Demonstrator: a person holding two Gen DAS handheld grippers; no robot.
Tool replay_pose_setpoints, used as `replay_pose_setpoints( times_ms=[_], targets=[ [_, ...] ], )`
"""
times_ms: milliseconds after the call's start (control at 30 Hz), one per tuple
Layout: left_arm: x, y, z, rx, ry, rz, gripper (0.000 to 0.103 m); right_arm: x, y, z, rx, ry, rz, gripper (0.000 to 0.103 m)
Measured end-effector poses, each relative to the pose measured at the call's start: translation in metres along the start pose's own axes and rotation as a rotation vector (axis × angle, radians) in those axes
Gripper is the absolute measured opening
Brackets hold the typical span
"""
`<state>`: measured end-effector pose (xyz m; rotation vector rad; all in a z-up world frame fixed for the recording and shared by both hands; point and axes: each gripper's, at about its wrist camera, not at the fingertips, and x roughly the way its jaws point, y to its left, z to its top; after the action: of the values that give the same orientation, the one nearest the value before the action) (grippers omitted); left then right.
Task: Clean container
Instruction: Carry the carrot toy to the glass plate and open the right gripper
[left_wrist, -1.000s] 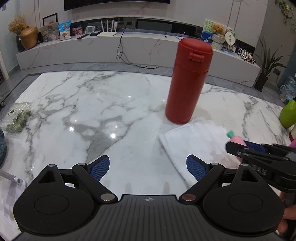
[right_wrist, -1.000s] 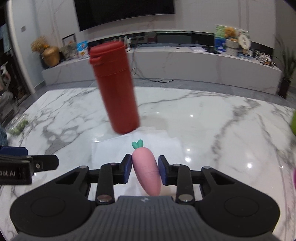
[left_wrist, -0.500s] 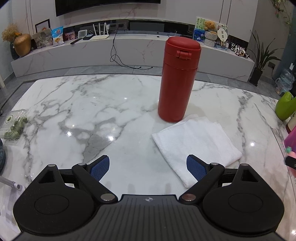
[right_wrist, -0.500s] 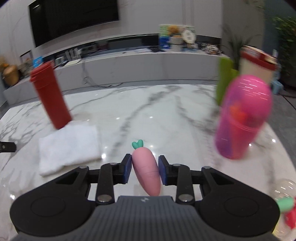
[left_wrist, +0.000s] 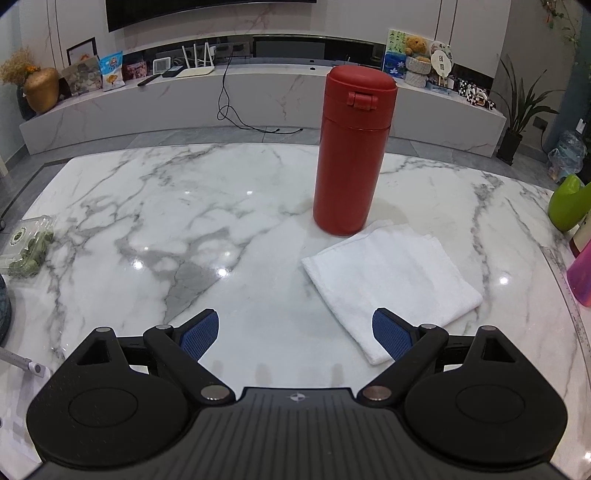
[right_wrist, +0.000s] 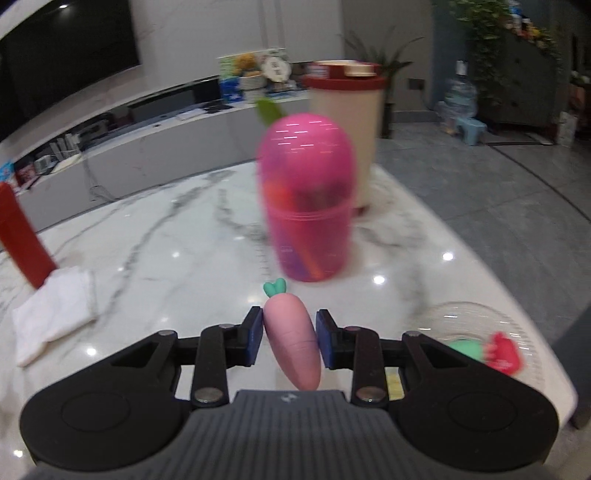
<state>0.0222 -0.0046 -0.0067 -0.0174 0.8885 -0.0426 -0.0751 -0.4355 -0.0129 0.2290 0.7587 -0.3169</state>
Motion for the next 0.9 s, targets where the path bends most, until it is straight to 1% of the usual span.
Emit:
replay_pose_setpoints(
  times_ms=[167, 300, 400, 533, 667, 800, 900],
  targets=[
    [-0.003, -0.002, 0.000, -0.003, 0.000, -0.026, 0.092, -0.005, -0.040, -0.007, 0.102, 0.021, -0.104, 0.035],
    [-0.005, -0.004, -0.002, 0.008, -0.001, -0.039, 0.092, -0.001, -0.054, -0.012, 0.153, 0.053, -0.123, 0.035],
    [-0.005, -0.003, -0.002, 0.007, 0.001, -0.039, 0.092, 0.005, -0.053, -0.016, 0.152, 0.096, -0.133, 0.035],
    [-0.006, -0.001, -0.002, -0.002, 0.000, -0.036, 0.092, 0.009, -0.058, -0.018, 0.158, 0.122, -0.178, 0.035],
    [-0.007, 0.001, -0.002, -0.012, -0.002, -0.039, 0.092, 0.013, -0.064, -0.022, 0.184, 0.156, -0.194, 0.036],
    [-0.008, 0.001, -0.002, -0.006, -0.006, -0.040, 0.092, 0.012, -0.063, -0.022, 0.179, 0.153, -0.203, 0.038],
    [-0.008, 0.002, -0.001, -0.012, -0.006, -0.038, 0.092, 0.008, -0.057, -0.021, 0.152, 0.140, -0.207, 0.039]
  ],
)
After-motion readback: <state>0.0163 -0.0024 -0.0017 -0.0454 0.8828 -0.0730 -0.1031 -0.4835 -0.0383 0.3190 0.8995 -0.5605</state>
